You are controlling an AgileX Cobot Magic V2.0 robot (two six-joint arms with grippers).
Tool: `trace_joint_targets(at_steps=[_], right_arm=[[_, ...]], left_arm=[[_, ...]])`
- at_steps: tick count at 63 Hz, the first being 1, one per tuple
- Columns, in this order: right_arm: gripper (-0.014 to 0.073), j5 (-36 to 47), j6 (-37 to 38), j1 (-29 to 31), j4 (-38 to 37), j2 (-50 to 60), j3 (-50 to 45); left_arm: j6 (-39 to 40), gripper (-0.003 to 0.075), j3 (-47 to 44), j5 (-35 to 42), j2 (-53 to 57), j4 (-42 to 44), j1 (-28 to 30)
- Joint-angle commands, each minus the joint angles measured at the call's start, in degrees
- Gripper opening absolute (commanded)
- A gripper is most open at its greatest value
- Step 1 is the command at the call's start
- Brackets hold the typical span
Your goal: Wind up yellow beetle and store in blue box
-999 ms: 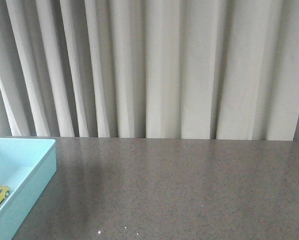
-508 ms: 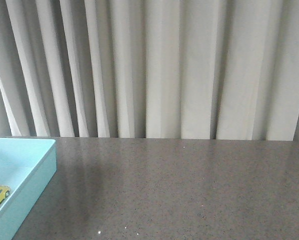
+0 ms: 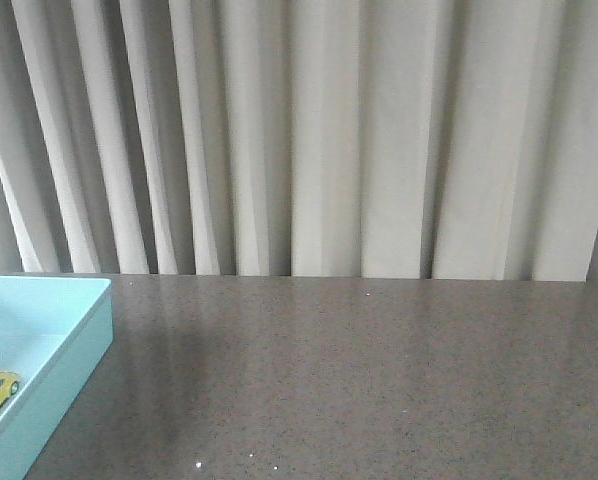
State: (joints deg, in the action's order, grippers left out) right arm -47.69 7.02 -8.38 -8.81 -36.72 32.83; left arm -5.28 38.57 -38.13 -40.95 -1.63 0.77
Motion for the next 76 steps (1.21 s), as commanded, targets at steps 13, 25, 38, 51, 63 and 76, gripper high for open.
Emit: trace_joint_targets(at_steps=[13, 25, 38, 51, 63, 76], right_arm=[[-0.0007, 2.8, -0.1, 0.0, -1.1, 0.0, 1.3], [-0.0007, 2.8, -0.1, 0.0, -1.1, 0.0, 1.3], [-0.0007, 2.8, -0.1, 0.0, -1.1, 0.0, 1.3], [-0.0007, 2.8, -0.1, 0.0, -1.1, 0.0, 1.3], [-0.0007, 2.8, -0.1, 0.0, -1.1, 0.0, 1.3], [-0.0007, 2.8, -0.1, 0.0, -1.1, 0.0, 1.3]], left_arm=[[0.7, 0.0163, 1.3, 4.0, 0.3, -0.2, -0.4], [0.6, 0.0165, 1.3, 4.0, 1.6, -0.1, -0.4], [0.1, 0.0162, -5.1, 10.2, 9.0, 1.6, -0.3], [0.2, 0.0074, -20.2, 24.4, 20.1, 1.6, -0.3], [0.2, -0.0007, -30.0, 30.4, 29.6, 1.6, -0.3], [0.2, -0.0007, -36.9, 33.1, 37.5, 1.3, -0.3]])
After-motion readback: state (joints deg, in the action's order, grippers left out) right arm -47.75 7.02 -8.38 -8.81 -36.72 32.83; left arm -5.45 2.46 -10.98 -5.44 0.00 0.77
